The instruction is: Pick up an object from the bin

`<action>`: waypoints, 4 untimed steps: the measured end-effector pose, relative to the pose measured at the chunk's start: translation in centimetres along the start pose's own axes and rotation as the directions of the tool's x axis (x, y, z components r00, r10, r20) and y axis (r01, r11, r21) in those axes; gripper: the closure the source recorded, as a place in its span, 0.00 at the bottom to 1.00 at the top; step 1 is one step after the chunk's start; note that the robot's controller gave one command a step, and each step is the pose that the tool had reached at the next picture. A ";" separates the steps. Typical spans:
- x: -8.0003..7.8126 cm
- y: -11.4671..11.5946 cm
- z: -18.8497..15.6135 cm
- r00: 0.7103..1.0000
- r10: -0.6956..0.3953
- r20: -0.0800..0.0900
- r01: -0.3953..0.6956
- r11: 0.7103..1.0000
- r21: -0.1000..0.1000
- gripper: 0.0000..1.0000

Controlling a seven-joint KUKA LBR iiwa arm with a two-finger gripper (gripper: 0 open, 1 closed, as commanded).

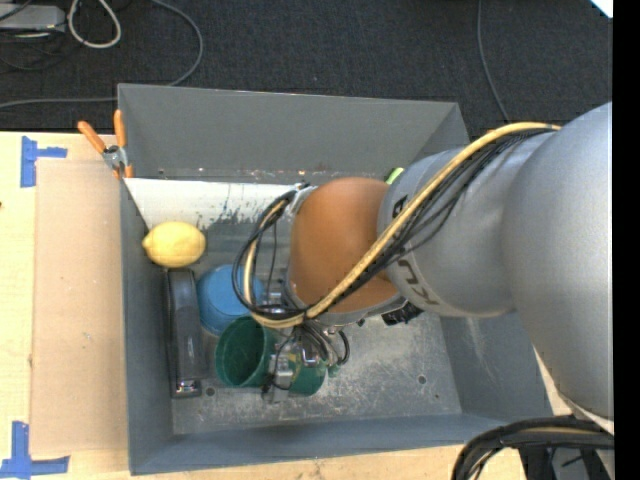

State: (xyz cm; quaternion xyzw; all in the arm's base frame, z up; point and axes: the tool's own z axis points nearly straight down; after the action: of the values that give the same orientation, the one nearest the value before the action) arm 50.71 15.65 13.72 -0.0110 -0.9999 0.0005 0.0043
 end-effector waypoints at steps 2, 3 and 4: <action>3.1 8.5 -8.1 1.000 -0.011 0.011 0.011 1.000 -0.007 0.00; 3.6 3.2 2.2 1.000 -0.004 -0.006 0.004 1.000 0.005 0.00; 1.7 7.2 -3.7 0.999 0.030 0.015 -0.030 0.999 -0.012 1.00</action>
Offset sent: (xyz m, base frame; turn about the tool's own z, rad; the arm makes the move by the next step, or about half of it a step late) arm -0.0284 0.0811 0.0770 -0.0035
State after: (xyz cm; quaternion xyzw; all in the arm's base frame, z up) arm 49.24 22.92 17.45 -0.0261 -0.9996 -0.0051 -0.0034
